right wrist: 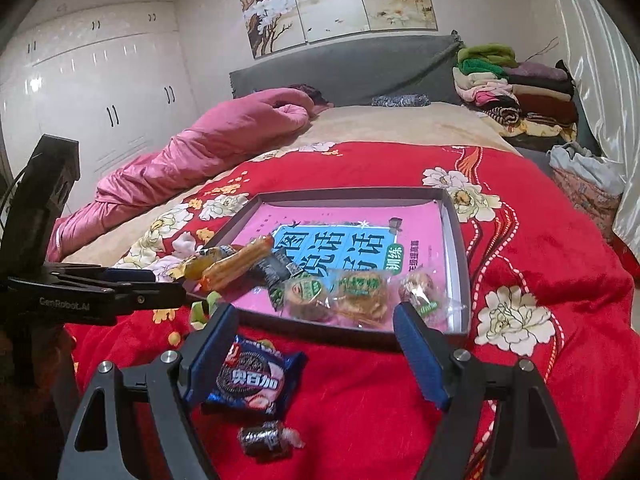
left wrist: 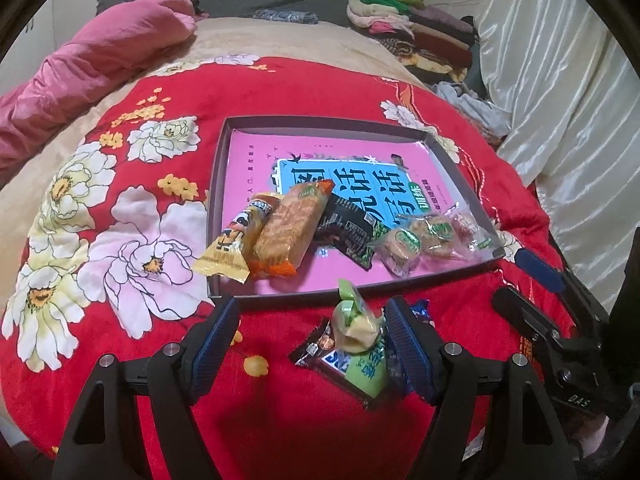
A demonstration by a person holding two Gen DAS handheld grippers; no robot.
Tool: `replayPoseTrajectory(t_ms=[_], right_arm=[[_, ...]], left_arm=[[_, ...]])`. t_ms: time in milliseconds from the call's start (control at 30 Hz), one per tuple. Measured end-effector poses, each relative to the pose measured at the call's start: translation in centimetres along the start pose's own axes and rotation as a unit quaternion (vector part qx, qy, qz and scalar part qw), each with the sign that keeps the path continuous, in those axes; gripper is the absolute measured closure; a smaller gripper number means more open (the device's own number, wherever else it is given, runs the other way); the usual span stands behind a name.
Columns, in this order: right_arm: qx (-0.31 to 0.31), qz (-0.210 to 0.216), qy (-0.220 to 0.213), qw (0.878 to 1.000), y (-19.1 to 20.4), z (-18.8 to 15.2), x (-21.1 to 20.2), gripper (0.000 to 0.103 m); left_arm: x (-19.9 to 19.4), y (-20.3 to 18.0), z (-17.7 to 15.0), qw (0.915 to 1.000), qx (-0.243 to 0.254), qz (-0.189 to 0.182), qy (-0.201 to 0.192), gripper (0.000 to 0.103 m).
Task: Organize snacks
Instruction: 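Grasp the small dark wrapped candy with the right gripper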
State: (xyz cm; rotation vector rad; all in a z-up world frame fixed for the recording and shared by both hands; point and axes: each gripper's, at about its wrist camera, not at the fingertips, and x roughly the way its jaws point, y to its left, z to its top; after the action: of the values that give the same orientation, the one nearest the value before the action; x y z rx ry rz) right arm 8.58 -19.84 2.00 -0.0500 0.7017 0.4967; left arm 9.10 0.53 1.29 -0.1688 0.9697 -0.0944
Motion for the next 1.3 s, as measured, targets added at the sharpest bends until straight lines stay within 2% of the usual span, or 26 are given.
replayPoseTrajectory(t_ms=[667, 1000, 1233, 1300], right_arm=[[-0.001, 0.026, 0.042, 0.999, 1.6, -1.7, -0.2, 0.023], [0.002, 0.034, 0.077, 0.996, 1.7, -2.6, 0.5, 0.023], [-0.033, 0.020, 0.140, 0.989, 2.7, -4.0, 2.0, 0.023], [-0.047, 0.013, 0.162, 0.986, 2.9, -4.7, 2.6, 0.023]], left_arm=[[1.0, -1.0, -1.9, 0.9988, 0.034, 0.001, 0.036, 0.026], [1.5, -0.8, -2.1, 0.9986, 0.021, -0.022, 0.042, 0.026], [2.2, -0.7, -2.2, 0.9983, 0.023, -0.021, 0.049, 0.029], [2.4, -0.6, -2.4, 0.9981, 0.025, -0.021, 0.052, 0.036]])
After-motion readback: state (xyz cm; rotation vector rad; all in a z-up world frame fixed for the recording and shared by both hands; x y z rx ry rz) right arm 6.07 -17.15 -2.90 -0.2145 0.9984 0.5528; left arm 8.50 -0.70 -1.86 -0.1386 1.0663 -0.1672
